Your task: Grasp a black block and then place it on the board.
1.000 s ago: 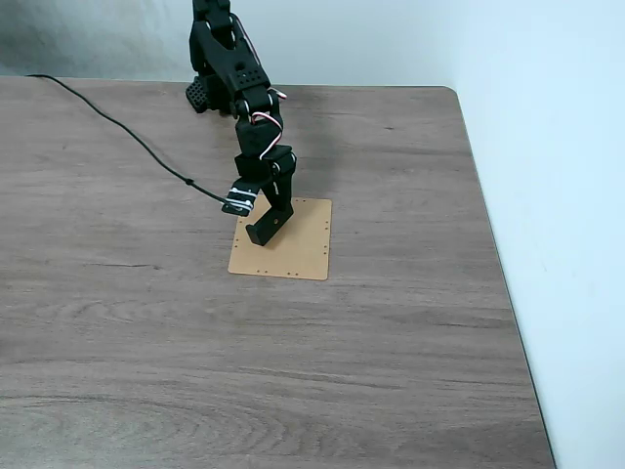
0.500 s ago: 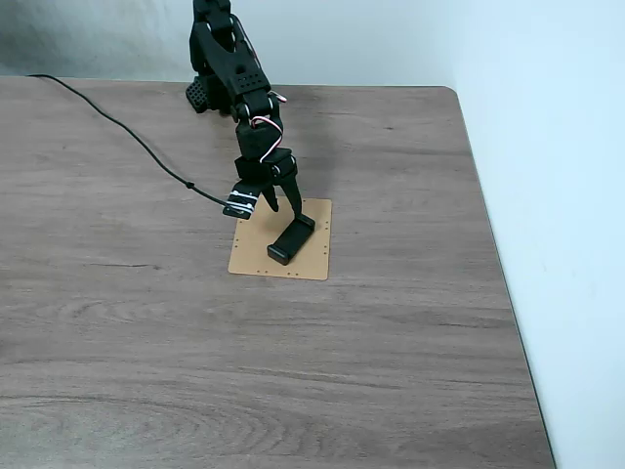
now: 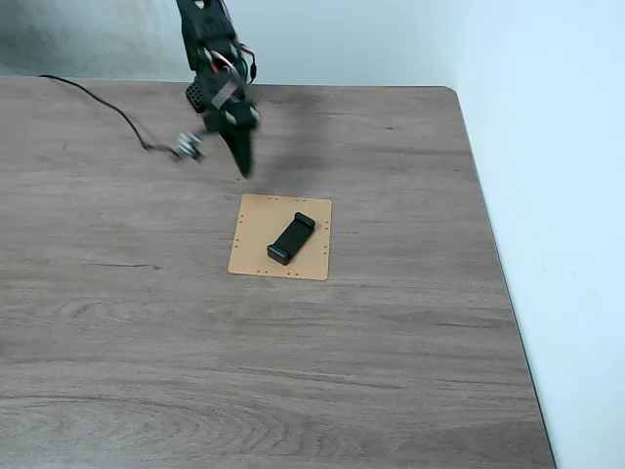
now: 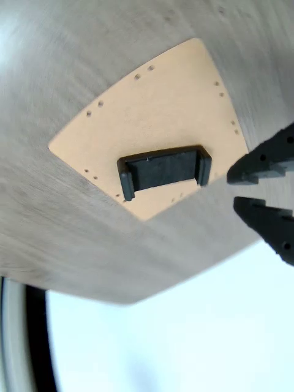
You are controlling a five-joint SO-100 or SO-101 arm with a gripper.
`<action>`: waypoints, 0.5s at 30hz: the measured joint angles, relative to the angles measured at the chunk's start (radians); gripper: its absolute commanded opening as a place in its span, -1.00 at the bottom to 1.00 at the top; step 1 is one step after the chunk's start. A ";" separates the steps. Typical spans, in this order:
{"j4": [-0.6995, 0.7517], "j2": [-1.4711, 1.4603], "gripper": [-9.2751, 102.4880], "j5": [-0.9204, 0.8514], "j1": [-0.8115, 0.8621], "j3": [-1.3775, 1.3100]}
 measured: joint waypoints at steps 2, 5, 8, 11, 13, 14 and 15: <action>0.021 0.110 -0.83 0.043 0.014 0.103; 0.015 0.281 -0.83 0.112 0.058 0.264; -0.014 0.489 -0.83 0.120 0.120 0.449; 0.069 0.693 -0.83 0.156 0.135 0.612; 0.133 0.785 -0.83 0.173 0.164 0.678; 0.156 0.824 -0.83 0.184 0.164 0.704; 0.173 0.864 -0.83 0.198 0.161 0.732</action>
